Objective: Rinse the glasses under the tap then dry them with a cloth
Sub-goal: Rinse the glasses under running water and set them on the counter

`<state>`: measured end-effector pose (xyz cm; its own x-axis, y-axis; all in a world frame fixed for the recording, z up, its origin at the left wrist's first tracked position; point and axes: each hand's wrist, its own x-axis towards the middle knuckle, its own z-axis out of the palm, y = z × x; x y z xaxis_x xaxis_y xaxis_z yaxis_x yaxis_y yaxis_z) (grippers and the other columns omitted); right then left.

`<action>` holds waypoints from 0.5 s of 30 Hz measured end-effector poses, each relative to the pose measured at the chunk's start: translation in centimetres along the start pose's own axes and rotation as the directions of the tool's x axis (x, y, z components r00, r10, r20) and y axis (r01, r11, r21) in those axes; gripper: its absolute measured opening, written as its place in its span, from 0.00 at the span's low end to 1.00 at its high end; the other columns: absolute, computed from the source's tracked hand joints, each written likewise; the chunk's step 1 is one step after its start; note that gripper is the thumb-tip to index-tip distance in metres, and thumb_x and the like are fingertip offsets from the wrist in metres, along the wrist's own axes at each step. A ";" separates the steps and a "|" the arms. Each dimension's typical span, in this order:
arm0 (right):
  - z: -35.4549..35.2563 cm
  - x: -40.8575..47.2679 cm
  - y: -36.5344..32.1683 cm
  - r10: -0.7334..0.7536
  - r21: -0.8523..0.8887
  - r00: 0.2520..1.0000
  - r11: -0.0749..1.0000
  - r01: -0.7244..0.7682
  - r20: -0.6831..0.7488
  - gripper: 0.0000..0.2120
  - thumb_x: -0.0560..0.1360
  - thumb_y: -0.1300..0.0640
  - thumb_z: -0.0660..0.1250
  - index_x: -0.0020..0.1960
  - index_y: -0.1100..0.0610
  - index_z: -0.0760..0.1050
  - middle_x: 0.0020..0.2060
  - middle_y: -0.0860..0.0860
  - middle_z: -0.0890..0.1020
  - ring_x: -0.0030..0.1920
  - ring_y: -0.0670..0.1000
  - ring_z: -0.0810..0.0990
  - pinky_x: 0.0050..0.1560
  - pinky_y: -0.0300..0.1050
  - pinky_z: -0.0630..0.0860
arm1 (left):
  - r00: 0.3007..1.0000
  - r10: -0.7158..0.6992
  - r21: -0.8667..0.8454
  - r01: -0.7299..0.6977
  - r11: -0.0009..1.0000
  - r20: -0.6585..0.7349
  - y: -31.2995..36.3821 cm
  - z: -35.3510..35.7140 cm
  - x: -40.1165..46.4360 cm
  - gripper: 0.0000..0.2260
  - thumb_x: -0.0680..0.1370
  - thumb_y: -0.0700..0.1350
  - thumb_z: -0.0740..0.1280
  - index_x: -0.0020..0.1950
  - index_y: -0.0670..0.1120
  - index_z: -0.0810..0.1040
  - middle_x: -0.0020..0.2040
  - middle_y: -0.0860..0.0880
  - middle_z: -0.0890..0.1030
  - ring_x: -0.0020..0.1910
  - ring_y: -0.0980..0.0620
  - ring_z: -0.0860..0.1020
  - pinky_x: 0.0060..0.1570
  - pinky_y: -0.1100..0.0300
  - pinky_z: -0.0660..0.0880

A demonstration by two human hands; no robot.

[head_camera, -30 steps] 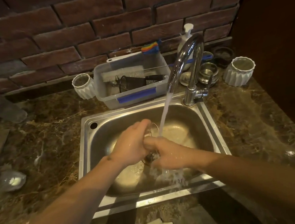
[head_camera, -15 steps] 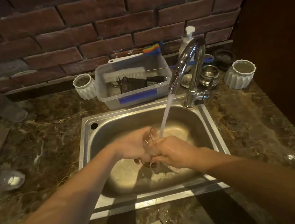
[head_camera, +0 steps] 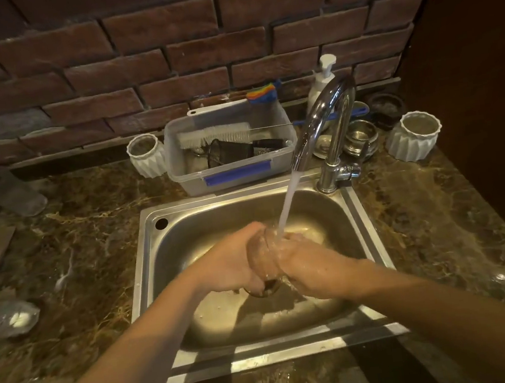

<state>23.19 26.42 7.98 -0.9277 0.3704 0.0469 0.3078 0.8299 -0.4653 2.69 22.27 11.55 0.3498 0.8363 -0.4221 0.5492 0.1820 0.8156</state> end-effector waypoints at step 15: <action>-0.3 0.6 0.4 0.173 0.078 0.971 0.979 -0.188 0.167 0.19 0.77 0.61 0.67 0.63 0.43 0.77 0.65 0.47 0.81 0.67 0.53 0.77 0.72 0.53 0.71 | 0.971 -0.225 -0.308 0.238 0.921 0.075 -1.4 0.2 0.0 0.32 0.65 0.36 0.81 0.65 0.49 0.72 0.51 0.42 0.83 0.38 0.51 0.82 0.31 0.58 0.78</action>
<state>22.84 27.13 8.11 -0.8826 0.4334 -0.1823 0.4590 0.7105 -0.5333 2.08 21.85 10.33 0.2726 0.7328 -0.6235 0.3551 0.5257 0.7730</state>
